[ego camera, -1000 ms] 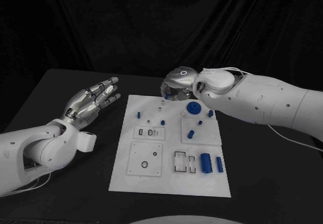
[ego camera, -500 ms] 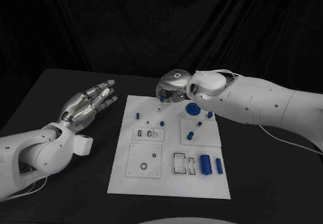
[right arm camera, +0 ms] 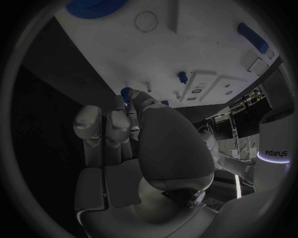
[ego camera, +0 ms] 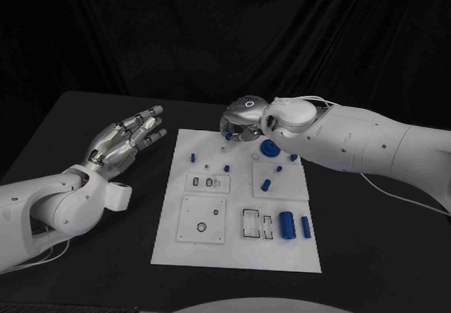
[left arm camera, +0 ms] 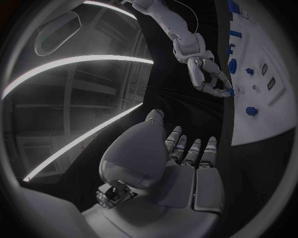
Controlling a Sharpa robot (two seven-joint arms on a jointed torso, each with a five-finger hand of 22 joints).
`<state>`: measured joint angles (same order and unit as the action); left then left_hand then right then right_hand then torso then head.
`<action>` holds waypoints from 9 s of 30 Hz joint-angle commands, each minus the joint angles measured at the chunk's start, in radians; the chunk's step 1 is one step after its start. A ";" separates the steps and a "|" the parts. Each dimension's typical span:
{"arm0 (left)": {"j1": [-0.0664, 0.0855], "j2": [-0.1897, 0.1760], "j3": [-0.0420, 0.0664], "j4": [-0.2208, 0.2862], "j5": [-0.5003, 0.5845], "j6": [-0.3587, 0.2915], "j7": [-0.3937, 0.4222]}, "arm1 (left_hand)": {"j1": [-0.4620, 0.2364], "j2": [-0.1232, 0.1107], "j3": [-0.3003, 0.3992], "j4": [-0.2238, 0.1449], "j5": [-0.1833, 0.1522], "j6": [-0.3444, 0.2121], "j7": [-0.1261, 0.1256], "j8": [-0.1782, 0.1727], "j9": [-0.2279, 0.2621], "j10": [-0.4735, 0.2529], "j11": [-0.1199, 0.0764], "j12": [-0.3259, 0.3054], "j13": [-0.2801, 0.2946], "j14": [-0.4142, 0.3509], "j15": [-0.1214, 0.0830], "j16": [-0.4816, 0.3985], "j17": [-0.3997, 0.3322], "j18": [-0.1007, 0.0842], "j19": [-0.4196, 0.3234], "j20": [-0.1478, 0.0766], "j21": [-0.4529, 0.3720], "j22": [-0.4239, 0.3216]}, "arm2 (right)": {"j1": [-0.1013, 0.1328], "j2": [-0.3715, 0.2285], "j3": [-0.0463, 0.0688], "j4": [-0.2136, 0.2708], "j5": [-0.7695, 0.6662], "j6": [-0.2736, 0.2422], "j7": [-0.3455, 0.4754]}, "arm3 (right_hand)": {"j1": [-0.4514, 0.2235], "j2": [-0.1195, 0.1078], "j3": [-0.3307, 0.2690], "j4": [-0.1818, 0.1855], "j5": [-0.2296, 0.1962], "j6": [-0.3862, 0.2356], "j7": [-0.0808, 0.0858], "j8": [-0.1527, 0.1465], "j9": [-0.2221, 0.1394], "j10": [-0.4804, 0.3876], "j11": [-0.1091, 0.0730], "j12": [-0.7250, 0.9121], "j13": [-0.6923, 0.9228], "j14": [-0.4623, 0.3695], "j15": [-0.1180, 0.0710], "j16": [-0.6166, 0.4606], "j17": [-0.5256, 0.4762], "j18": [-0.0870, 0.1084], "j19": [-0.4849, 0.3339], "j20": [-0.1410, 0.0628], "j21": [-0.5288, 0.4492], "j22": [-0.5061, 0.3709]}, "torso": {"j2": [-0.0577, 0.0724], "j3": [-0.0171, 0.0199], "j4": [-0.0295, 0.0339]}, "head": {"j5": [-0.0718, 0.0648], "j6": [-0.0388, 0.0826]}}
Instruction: Assemble the parts on the task board
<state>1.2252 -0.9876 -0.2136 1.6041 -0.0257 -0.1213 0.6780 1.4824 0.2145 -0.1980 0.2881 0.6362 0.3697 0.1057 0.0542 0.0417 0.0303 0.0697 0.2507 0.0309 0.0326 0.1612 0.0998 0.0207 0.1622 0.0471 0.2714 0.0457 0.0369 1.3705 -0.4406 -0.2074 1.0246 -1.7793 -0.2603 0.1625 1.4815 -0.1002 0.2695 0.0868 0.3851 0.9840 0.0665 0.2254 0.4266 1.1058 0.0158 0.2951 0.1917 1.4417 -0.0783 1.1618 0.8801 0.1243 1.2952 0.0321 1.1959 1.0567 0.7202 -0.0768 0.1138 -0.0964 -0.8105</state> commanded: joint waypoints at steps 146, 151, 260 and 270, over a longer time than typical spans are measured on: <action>-0.003 0.017 0.001 -0.029 -0.001 0.059 0.180 | 0.017 0.006 0.016 0.001 0.005 -0.022 0.006 -0.006 -0.001 -0.011 0.014 -0.015 0.000 0.010 0.029 0.022 0.003 0.013 0.007 0.018 0.006 0.004 | -0.068 -0.330 0.000 0.218 0.155 -0.001 -0.242 | -0.269 0.036 -0.158 0.118 -0.150 -0.190 -0.010 -0.146 -0.155 0.465 -0.046 1.276 1.379 0.122 -0.015 0.394 0.662 -0.089 0.194 -0.011 0.271 0.419 | -0.011 -0.0049 -0.0021 | 0.010 -0.040; -0.003 0.015 0.001 -0.028 -0.001 0.059 0.180 | 0.017 0.006 0.016 0.001 0.005 -0.022 0.006 -0.006 -0.001 -0.011 0.014 -0.015 0.000 0.010 0.029 0.022 0.003 0.013 0.007 0.018 0.006 0.004 | -0.072 -0.327 0.000 0.210 0.155 -0.003 -0.240 | -0.256 0.040 -0.155 0.108 -0.129 -0.172 -0.007 -0.139 -0.155 0.465 -0.044 1.276 1.379 0.121 -0.014 0.392 0.658 -0.088 0.190 -0.011 0.266 0.417 | -0.011 -0.0051 -0.0018 | 0.012 -0.042; -0.006 0.034 0.000 -0.047 -0.001 0.090 0.152 | 0.043 -0.001 0.035 -0.007 0.023 -0.026 0.008 -0.006 -0.001 -0.002 0.034 0.011 0.004 0.014 0.039 0.030 0.004 0.003 0.010 0.020 0.009 0.004 | -0.045 -0.063 0.000 0.143 0.189 0.057 -0.173 | -0.198 0.027 -0.065 0.001 0.088 -0.249 0.015 -0.133 -0.086 0.465 -0.026 1.276 1.379 0.121 0.006 0.391 0.655 -0.086 0.187 0.009 0.249 0.431 | -0.011 -0.0042 -0.0031 | 0.012 -0.062; -0.006 0.035 0.000 -0.048 -0.001 0.091 0.150 | 0.043 -0.001 0.036 -0.007 0.023 -0.028 0.009 -0.006 -0.001 -0.002 0.036 0.010 0.003 0.013 0.039 0.029 0.004 0.003 0.010 0.020 0.009 0.004 | -0.046 -0.066 0.000 0.146 0.189 0.051 -0.173 | -0.198 0.027 -0.060 -0.009 0.087 -0.313 0.008 -0.164 -0.123 0.465 -0.032 1.276 1.379 0.121 0.002 0.390 0.654 -0.085 0.186 0.006 0.245 0.431 | -0.011 -0.0044 -0.0022 | 0.013 -0.062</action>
<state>1.2208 -0.9550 -0.2141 1.5549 -0.0263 -0.0433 0.6785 1.5153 0.2131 -0.1678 0.2800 0.6555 0.3485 0.1126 0.0542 0.0418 0.0303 0.0983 0.2555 0.0337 0.0468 0.1967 0.1237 0.0235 0.1623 0.0546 0.2859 0.0496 0.0405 1.3268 -0.5052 -0.2074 1.1687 -1.5880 -0.2138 0.0023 1.2841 -0.0657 0.2086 0.0815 0.4725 0.6767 0.0736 0.0648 0.3047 1.4678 -0.0145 1.5683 1.3075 1.4685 -0.0800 1.5568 1.3073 0.0467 1.4648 0.0340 1.4467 1.3074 0.7094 -0.0812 0.1108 -0.0832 -0.8727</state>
